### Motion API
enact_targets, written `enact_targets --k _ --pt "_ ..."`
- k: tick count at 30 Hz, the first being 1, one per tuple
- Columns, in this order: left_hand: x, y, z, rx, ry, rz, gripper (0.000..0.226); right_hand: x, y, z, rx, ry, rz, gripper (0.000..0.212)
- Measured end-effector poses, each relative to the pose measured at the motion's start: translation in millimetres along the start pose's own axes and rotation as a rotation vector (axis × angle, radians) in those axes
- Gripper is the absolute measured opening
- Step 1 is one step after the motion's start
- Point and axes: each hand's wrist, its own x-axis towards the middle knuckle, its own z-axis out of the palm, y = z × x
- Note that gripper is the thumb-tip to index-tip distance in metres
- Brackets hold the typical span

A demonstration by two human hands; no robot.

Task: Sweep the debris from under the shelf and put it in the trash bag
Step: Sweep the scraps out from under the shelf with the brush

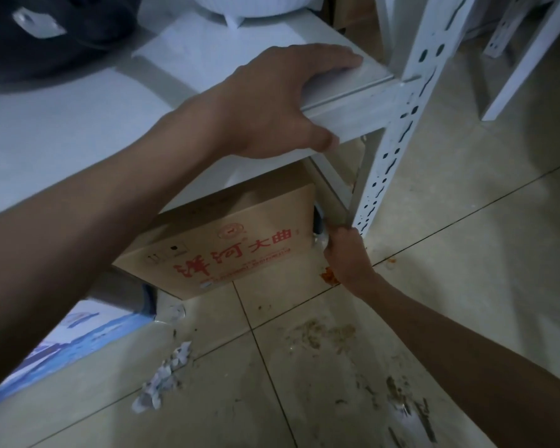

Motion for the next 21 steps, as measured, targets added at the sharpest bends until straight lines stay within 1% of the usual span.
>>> enact_targets --k 3,7,10,13,15,17,19,21 --pt "-1 1 0 0.000 0.014 -0.001 0.083 -22 3 -2 -0.012 -0.014 0.099 0.046" --pt "-1 2 0 -0.015 0.014 -0.010 0.082 -48 3 -11 -0.040 -0.043 0.147 0.061" --pt "-2 1 -1 -0.020 0.011 -0.006 0.083 -55 -7 -30 -0.044 -0.027 0.164 0.057" --pt "-2 1 0 -0.018 0.010 -0.009 0.083 -41 -17 -41 -0.041 0.004 0.151 0.050" --pt "-1 0 1 -0.021 0.013 -0.015 0.083 -24 -23 -38 -0.056 0.041 0.098 0.047" --pt "-2 0 0 -0.033 0.016 -0.009 0.083 -9 -27 -31 -0.036 0.081 0.045 0.037" --pt "-2 -1 0 -0.036 0.014 -0.008 0.082 2 -27 -22 -0.004 0.105 0.038 0.029" --pt "-1 0 1 -0.027 0.017 -0.007 0.083 6 -23 -18 -0.021 0.087 0.064 0.032"
